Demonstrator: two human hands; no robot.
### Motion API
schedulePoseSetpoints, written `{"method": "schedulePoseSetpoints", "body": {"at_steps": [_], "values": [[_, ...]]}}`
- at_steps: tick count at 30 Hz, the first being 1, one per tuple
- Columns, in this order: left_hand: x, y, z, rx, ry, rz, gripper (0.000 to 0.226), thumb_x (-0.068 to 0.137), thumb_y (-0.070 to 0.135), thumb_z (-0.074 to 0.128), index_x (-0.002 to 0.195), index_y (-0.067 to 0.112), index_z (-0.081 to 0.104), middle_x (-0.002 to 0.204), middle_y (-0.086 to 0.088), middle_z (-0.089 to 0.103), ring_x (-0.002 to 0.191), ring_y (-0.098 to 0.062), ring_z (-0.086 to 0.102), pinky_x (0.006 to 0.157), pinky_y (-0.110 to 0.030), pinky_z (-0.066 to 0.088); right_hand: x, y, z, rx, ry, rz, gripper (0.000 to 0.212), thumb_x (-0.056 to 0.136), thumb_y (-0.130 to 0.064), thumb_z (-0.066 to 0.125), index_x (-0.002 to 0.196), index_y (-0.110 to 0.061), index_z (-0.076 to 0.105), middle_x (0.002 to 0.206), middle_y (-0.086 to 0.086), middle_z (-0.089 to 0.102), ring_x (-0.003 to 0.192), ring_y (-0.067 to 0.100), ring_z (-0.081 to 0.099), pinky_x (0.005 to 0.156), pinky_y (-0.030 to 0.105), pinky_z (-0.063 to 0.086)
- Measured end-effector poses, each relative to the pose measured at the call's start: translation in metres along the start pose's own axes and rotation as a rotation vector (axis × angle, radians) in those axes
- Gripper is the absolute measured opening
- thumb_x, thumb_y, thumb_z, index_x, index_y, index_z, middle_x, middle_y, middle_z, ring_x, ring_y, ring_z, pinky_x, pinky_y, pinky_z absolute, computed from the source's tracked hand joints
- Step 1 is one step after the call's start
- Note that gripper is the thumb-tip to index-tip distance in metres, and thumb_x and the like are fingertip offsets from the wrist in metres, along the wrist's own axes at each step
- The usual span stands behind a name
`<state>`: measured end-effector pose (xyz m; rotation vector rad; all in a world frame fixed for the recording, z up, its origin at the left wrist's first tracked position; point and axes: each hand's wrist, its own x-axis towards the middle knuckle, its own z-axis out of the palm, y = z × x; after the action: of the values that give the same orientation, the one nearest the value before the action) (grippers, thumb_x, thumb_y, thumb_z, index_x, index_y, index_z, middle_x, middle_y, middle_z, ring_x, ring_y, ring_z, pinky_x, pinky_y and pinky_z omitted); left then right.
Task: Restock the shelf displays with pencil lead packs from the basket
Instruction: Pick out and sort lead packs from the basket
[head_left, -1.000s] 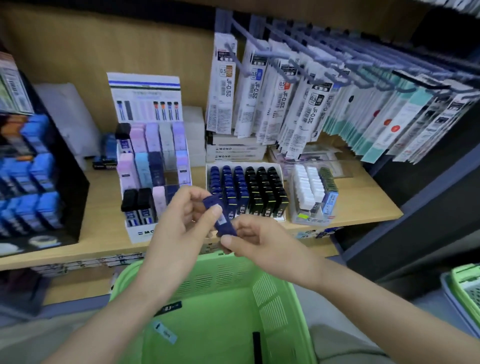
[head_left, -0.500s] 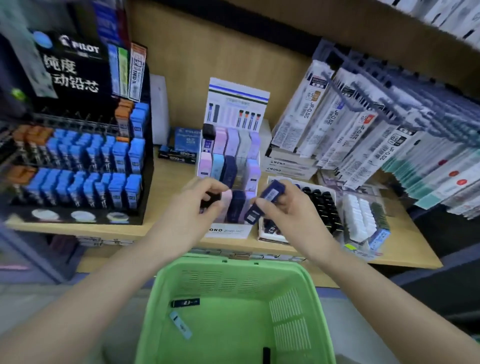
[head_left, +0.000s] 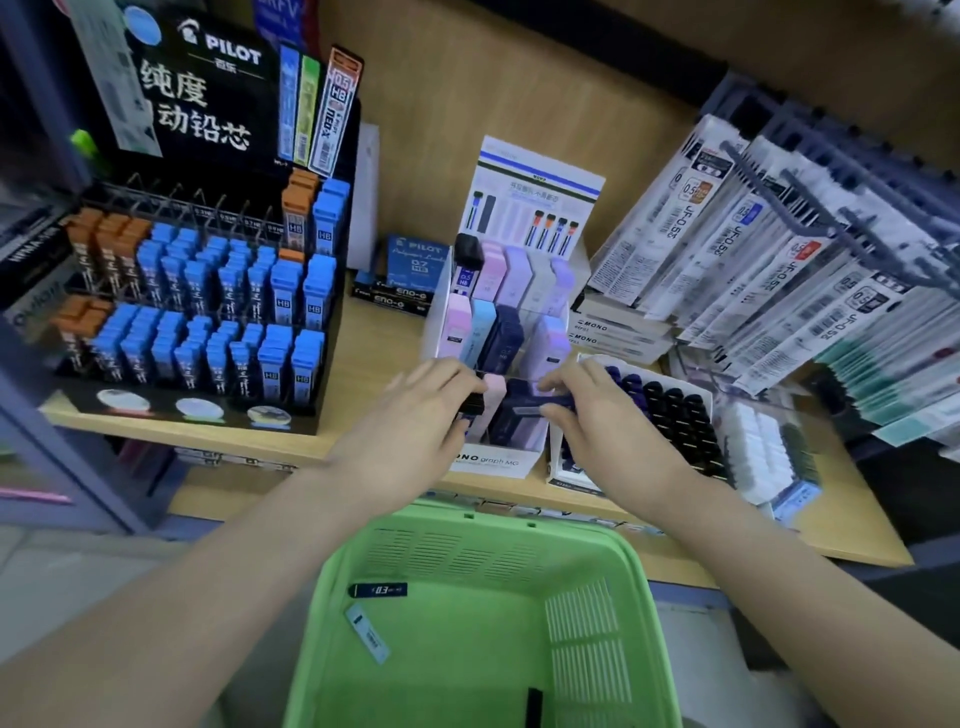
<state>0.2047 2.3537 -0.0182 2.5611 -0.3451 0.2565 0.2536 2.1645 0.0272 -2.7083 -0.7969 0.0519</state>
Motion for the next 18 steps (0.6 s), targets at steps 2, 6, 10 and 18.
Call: {"method": "schedulePoseSetpoints", "body": {"at_steps": [2, 6, 10, 18], "values": [[-0.001, -0.002, 0.002, 0.001, 0.002, 0.007, 0.038, 0.097, 0.017, 0.044, 0.134, 0.022, 0.042, 0.133, 0.01, 0.04, 0.124, -0.006, 0.031, 0.095, -0.017, 0.02, 0.001, -0.004, 0.001, -0.013, -0.022, 0.02, 0.013, 0.097, -0.021, 0.049, 0.108, -0.015, 0.048, 0.102, -0.002, 0.051, 0.085, 0.022, 0.056, 0.08, 0.038, 0.044], [0.0, -0.004, 0.004, -0.014, 0.012, 0.015, 0.039, 0.095, 0.016, 0.046, 0.134, 0.021, 0.044, 0.132, 0.01, 0.04, 0.124, -0.006, 0.03, 0.097, -0.017, 0.022, 0.003, -0.001, 0.006, -0.106, -0.035, -0.049, 0.021, 0.093, -0.009, 0.055, 0.112, -0.015, 0.055, 0.108, 0.0, 0.052, 0.095, 0.02, 0.057, 0.077, 0.024, 0.042], [-0.001, -0.005, 0.006, -0.027, 0.021, 0.019, 0.039, 0.094, 0.015, 0.048, 0.132, 0.019, 0.045, 0.131, 0.009, 0.041, 0.123, -0.006, 0.031, 0.098, -0.018, 0.024, 0.002, -0.003, 0.013, -0.203, -0.055, -0.096, 0.042, 0.094, 0.002, 0.044, 0.131, -0.018, 0.041, 0.121, 0.001, 0.047, 0.107, 0.018, 0.053, 0.077, 0.022, 0.038], [-0.001, -0.004, 0.006, -0.019, 0.043, 0.029, 0.039, 0.094, 0.014, 0.048, 0.132, 0.019, 0.045, 0.132, 0.009, 0.041, 0.123, -0.004, 0.029, 0.1, -0.019, 0.024, 0.007, -0.003, 0.015, -0.18, -0.027, -0.12, 0.025, 0.097, -0.018, 0.049, 0.119, -0.011, 0.059, 0.112, 0.006, 0.056, 0.107, 0.022, 0.051, 0.086, 0.026, 0.038]]}}
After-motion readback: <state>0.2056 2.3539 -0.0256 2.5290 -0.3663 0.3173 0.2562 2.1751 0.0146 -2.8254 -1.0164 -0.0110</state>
